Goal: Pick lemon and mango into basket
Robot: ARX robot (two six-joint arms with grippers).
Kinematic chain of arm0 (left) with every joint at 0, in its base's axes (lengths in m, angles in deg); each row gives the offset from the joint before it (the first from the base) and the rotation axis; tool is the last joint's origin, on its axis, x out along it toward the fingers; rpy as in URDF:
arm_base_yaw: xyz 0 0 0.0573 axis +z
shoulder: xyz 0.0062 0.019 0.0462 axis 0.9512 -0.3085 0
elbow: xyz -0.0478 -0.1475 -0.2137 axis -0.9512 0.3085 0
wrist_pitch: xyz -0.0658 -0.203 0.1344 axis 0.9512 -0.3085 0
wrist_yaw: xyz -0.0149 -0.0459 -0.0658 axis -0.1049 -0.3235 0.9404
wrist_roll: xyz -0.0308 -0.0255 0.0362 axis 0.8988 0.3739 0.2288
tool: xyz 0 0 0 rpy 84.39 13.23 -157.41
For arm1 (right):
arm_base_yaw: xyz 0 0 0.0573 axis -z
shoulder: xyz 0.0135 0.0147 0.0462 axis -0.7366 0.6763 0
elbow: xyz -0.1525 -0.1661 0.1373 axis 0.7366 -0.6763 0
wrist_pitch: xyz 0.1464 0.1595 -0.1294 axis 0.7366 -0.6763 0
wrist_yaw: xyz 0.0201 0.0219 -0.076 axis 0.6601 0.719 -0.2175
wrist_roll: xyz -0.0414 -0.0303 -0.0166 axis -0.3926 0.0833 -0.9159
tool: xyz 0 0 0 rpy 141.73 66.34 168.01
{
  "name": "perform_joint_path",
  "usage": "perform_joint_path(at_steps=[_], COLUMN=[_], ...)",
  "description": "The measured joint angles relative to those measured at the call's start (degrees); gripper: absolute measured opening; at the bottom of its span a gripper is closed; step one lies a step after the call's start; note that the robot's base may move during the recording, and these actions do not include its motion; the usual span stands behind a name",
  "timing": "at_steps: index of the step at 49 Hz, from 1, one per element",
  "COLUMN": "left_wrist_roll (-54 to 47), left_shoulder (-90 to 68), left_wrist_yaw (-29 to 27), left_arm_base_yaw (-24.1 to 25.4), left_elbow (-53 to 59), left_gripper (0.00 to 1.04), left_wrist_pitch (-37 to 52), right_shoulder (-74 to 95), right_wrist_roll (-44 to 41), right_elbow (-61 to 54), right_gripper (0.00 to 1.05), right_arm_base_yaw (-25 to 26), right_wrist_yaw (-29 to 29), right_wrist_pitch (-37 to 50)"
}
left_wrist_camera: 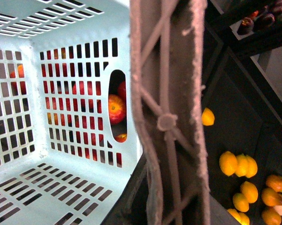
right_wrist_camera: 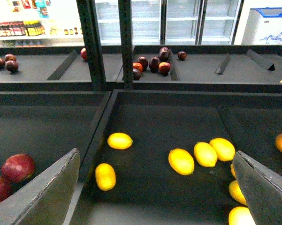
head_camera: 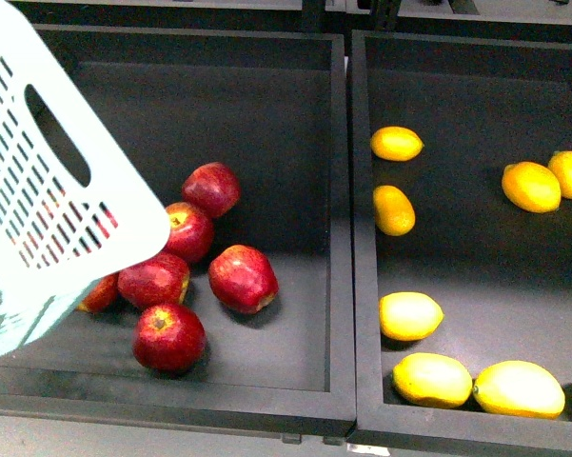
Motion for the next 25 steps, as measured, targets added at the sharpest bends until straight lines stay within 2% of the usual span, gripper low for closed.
perform_joint_path(at_steps=[7,16,25], left_wrist_roll=[1.1,8.6,11.0], left_shoulder=[-7.0,-17.6,-24.4], left_wrist_yaw=[1.7,8.2,8.9], left_arm_base_yaw=[-4.0,-11.3,-17.7], left_elbow=[-4.2,-11.9,-17.3], left_gripper=[0.05,0.05,0.05], left_wrist_pitch=[4.3,7.8,8.7], right_shoulder=[0.0,0.0,0.0], right_wrist_roll=[0.0,0.0,0.0], right_elbow=[0.0,0.0,0.0], right_gripper=[0.96,0.96,0.96], right_arm_base_yaw=[0.0,0.0,0.0], right_wrist_yaw=[0.0,0.0,0.0], right_wrist_pitch=[0.0,0.0,0.0])
